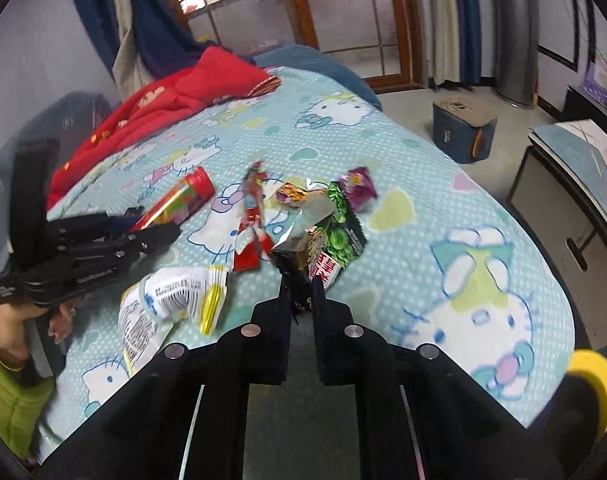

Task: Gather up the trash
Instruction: 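Grasp the red candy tube with the left tool while the right tool grasps the green snack wrapper, then carry the red candy tube and green wrapper over the bin with both tools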

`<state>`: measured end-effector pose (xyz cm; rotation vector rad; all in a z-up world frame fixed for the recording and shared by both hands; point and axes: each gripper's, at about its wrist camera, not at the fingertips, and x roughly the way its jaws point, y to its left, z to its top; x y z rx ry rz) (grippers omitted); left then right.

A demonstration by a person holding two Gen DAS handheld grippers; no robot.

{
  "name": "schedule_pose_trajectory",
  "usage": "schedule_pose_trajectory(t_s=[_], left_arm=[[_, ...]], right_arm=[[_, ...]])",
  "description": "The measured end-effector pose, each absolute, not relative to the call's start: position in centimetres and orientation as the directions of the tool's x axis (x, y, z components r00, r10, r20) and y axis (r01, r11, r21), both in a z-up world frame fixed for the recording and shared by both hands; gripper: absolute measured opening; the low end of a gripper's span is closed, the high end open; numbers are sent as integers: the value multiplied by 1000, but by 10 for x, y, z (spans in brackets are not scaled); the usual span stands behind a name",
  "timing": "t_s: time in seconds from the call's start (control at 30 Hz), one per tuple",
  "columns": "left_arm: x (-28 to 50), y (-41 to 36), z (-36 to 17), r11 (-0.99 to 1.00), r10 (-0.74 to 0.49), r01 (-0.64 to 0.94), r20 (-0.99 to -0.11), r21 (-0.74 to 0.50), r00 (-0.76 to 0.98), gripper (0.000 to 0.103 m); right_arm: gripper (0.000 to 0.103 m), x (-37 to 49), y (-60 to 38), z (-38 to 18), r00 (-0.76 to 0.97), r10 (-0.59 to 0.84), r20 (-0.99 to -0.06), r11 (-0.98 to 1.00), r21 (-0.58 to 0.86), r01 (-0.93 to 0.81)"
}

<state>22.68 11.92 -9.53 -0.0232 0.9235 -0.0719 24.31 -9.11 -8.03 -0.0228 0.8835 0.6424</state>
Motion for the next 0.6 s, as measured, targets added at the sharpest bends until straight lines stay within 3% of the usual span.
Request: schedule_pose_trajectory(t_s=[0.2,0.6], left_arm=[[215,116,-92,993,-112,42,-778,-110,618,21],[164,101,-57,964,-193,22,-642,-264,742,21]], right_arm=[[7,227,-115,-77,481,525,-703,821,268,-504],[7,196,-129,-59,499,559,-662,801,275,-532]])
